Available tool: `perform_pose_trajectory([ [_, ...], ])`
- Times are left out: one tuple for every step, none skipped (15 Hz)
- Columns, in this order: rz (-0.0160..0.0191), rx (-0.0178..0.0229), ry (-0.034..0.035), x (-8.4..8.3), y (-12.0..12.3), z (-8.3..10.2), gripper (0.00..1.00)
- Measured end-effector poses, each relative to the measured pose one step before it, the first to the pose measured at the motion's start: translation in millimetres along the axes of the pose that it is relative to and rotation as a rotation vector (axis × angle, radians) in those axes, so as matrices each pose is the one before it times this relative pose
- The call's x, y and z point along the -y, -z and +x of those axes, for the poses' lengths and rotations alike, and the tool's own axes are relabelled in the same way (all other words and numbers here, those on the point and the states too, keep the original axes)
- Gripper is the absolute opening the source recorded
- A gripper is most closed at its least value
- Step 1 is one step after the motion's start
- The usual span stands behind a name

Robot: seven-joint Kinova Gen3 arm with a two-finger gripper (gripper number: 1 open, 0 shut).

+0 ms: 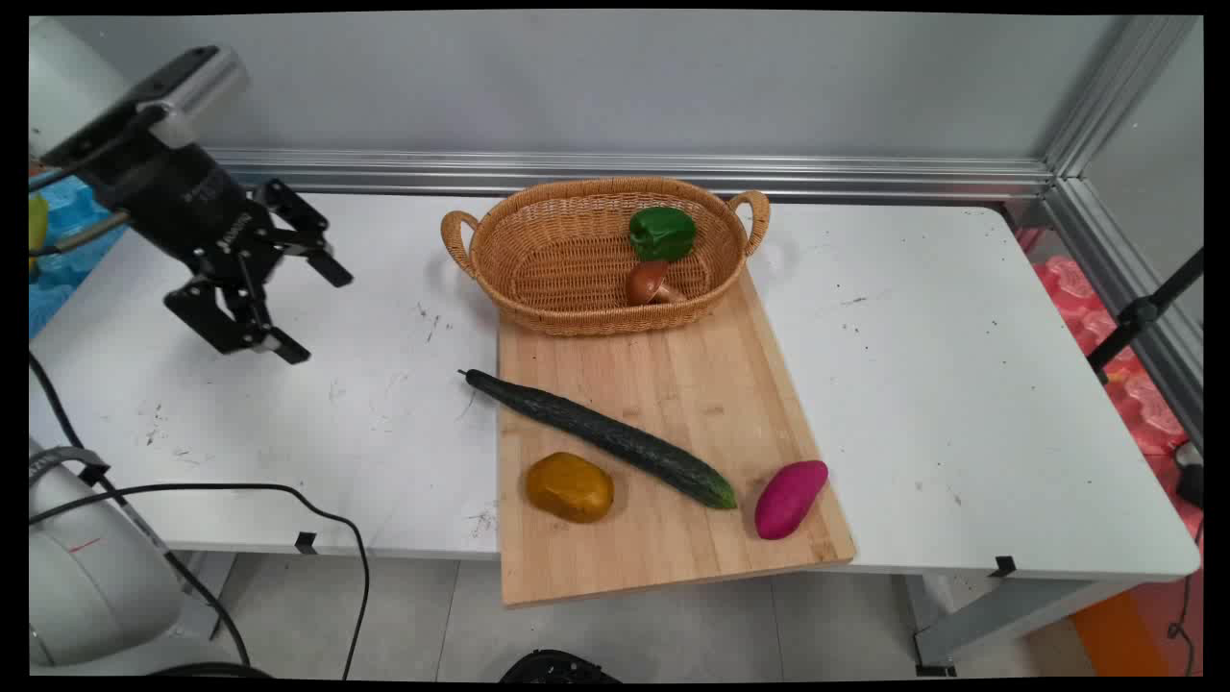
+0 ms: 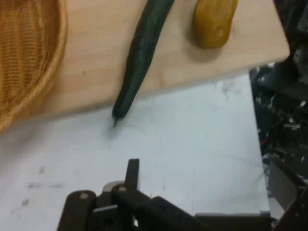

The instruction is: Pick up the potato from the cutting board

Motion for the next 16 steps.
perform_pose_trajectory([
  [-0.00394, -0.01372, -0.00832, -0.65, -3.99, 7.24, 1.0],
  [-0.00254, -0.0093, -0.00613, -0.57, -4.28, 6.89, 1.0],
  [-0.00402, -0.01001, -0.00461, -0.5, -6.68, 9.32, 1.0],
  [-0.00563, -0.0089, -0.00503, -0.85, -7.7, 9.72, 1.0],
  [-0.00519, -0.0061, -0.00497, -1.01, -7.16, 8.26, 1.0],
  [-0.00404, -0.00314, -0.00402, -0.52, -5.52, 5.73, 1.0],
  [-0.00534, -0.00372, -0.0065, -0.65, -8.31, 8.22, 1.0],
  [-0.00379, -0.00052, -0.00455, -0.34, -6.02, 5.37, 1.0],
  [-0.00527, -0.00168, -0.00666, -0.41, -8.69, 7.66, 1.0],
  [-0.00569, 0.00047, -0.00583, -0.39, -6.67, 5.18, 1.0],
  [-0.00753, 0.00104, -0.00805, -0.4, -8.97, 6.71, 1.0],
  [-0.00559, 0.0027, -0.00537, -0.28, -6.73, 4.34, 1.0],
  [-0.0077, 0.00393, -0.00741, -0.41, -9.71, 6.17, 1.0],
  [-0.01005, 0.0076, -0.00827, -0.33, -11.93, 6.37, 1.0],
  [-0.00943, 0.00806, -0.00658, -0.13, -11.96, 6.01, 1.0],
  [-0.00689, 0.00665, -0.00497, 0.12, -10.02, 4.94, 1.0],
])
